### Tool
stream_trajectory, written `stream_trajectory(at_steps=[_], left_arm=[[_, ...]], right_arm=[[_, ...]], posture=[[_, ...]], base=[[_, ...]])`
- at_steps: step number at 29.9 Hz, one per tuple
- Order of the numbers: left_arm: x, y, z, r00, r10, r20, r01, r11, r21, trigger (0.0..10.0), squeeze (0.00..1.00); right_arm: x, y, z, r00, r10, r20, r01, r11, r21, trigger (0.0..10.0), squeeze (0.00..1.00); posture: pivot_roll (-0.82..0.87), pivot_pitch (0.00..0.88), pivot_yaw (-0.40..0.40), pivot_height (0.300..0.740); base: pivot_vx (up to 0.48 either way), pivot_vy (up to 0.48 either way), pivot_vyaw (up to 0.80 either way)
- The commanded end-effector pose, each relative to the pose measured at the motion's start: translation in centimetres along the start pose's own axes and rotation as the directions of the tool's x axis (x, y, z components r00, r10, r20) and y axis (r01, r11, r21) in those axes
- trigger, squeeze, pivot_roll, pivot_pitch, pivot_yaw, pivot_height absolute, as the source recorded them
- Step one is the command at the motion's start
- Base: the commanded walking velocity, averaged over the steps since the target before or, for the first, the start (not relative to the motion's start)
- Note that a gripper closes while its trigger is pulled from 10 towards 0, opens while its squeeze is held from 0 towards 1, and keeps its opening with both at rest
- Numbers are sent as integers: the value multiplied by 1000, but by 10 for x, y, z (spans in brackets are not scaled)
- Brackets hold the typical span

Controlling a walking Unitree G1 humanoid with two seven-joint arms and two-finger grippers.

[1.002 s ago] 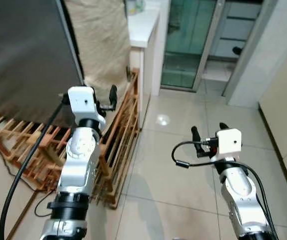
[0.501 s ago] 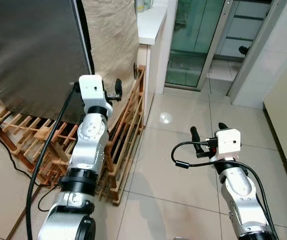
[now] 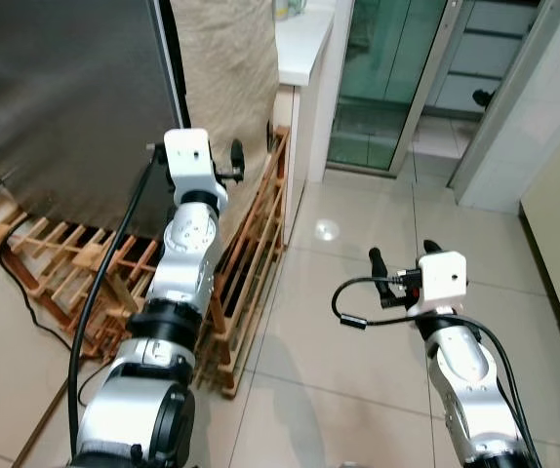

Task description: Restocking fridge

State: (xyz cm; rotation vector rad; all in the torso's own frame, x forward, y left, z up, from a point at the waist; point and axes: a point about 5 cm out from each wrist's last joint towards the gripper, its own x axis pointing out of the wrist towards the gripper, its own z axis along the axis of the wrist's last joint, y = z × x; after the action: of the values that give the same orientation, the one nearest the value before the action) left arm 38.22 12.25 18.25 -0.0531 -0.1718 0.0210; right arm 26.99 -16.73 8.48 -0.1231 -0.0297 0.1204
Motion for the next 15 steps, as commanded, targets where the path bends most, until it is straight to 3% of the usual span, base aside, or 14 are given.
stream_trajectory(at_steps=[1, 8, 11, 12, 14, 15], left_arm=[[4, -8, 7, 999, -36, 28, 36, 999, -3, 10000, 0], [8, -33, 19, 979, -192, 74, 195, 980, -32, 10000, 0], [10, -42, 13, 967, -253, 29, 255, 965, -60, 10000, 0], [9, -52, 7, 939, -345, -8, 344, 938, -40, 10000, 0], [7, -56, 4, 922, -387, -24, 387, 922, -11, 10000, 0], [4, -62, -5, 881, -467, -70, 465, 884, -44, 10000, 0]], right_arm=[[0, 0, 0, 1000, -2, -5, 2, 1000, -2, 10000, 0], [0, 0, 0, 1000, -6, -4, 6, 1000, -1, 10000, 0], [0, 0, 0, 1000, -8, -5, 8, 1000, -1, 10000, 0], [0, 1, 0, 1000, -7, -4, 7, 1000, 1, 10000, 0], [0, 1, 0, 1000, -7, -4, 7, 1000, 1, 10000, 0], [0, 2, 0, 1000, -5, -4, 5, 1000, 2, 10000, 0]], posture=[[-185, 0, 9, 740], [-193, 0, 18, 740], [-194, 0, 20, 740], [-194, 0, 20, 740], [-194, 0, 20, 740], [-189, 0, 20, 740]], base=[[0, 0, 0], [0, 0, 0], [0, 0, 0], [0, 0, 0], [0, 0, 0], [0, 0, 0]])
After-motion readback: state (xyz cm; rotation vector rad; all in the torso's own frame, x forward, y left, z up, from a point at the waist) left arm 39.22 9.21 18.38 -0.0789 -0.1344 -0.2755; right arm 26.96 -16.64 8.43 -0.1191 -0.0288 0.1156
